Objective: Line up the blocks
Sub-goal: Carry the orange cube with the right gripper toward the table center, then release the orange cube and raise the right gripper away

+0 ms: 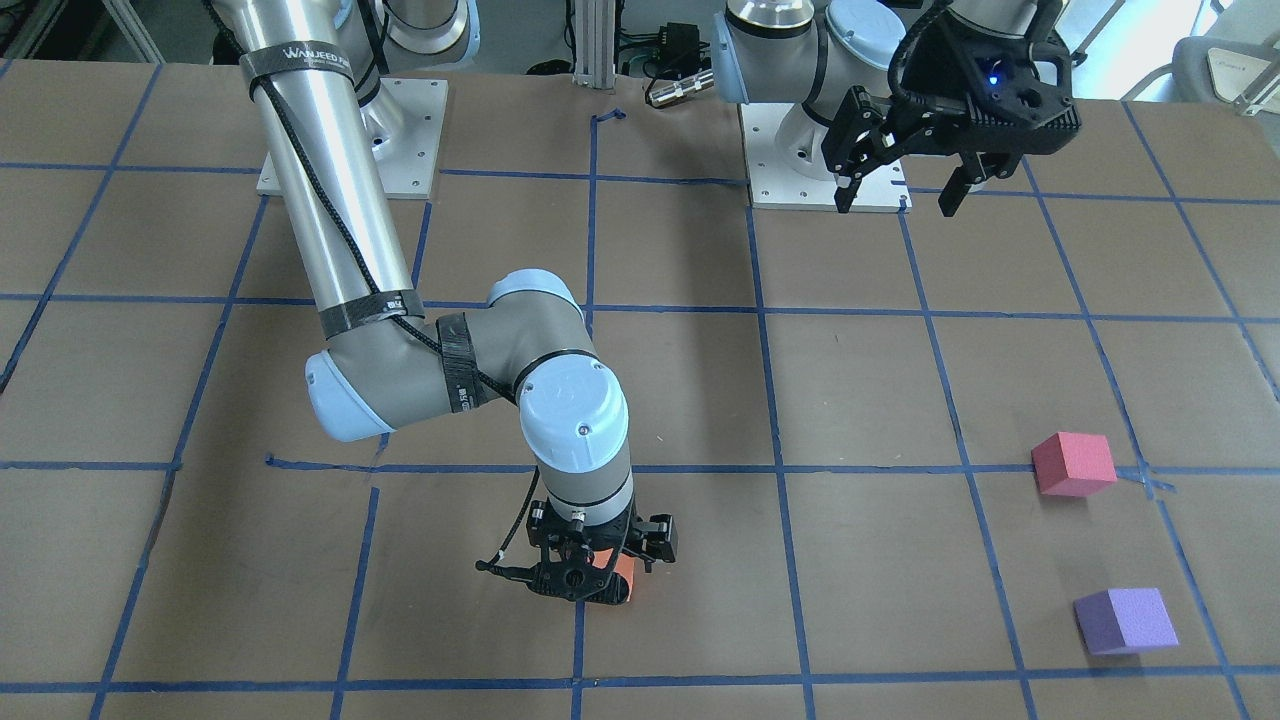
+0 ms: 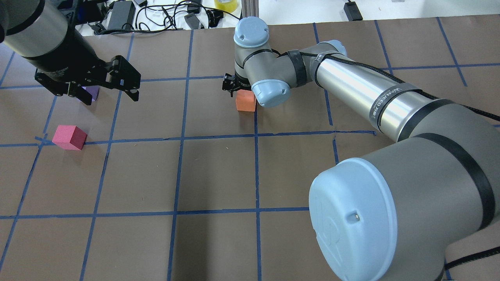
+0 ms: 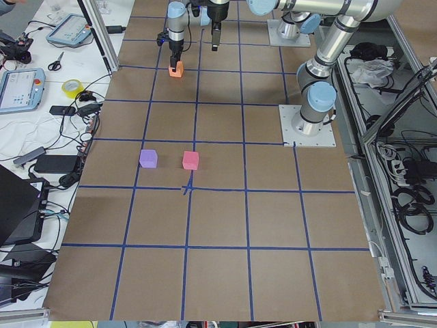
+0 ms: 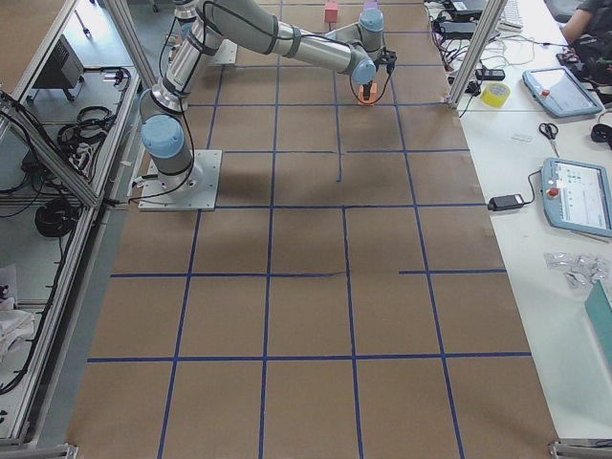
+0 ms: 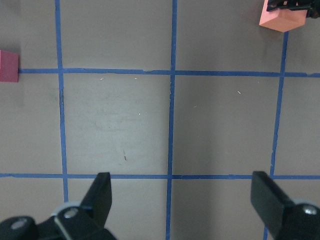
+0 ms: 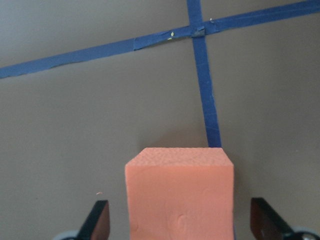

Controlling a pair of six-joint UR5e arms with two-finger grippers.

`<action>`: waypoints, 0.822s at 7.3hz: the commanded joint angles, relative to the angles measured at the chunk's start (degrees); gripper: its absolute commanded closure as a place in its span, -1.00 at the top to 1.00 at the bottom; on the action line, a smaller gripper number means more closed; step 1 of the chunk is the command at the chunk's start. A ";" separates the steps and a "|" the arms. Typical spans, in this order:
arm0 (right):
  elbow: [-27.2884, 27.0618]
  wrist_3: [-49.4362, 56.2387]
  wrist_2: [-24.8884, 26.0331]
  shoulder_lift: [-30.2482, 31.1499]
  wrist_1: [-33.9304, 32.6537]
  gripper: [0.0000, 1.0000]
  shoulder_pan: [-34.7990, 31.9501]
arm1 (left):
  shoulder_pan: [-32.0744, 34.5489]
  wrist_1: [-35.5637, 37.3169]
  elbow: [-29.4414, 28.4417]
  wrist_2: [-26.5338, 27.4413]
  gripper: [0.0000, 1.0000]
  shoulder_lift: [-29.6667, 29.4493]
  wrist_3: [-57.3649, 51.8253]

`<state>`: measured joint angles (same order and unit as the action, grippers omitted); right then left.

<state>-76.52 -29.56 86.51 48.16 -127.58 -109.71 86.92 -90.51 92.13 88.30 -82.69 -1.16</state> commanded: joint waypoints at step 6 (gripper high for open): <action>-0.56 24.55 0.06 19.49 22.86 1.00 9.13 | 2.80 3.56 0.15 -0.23 1.00 -2.46 -0.60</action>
<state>-76.99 -14.38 86.49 64.51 -109.85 -104.46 87.94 -89.43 92.38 88.10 -83.72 -1.60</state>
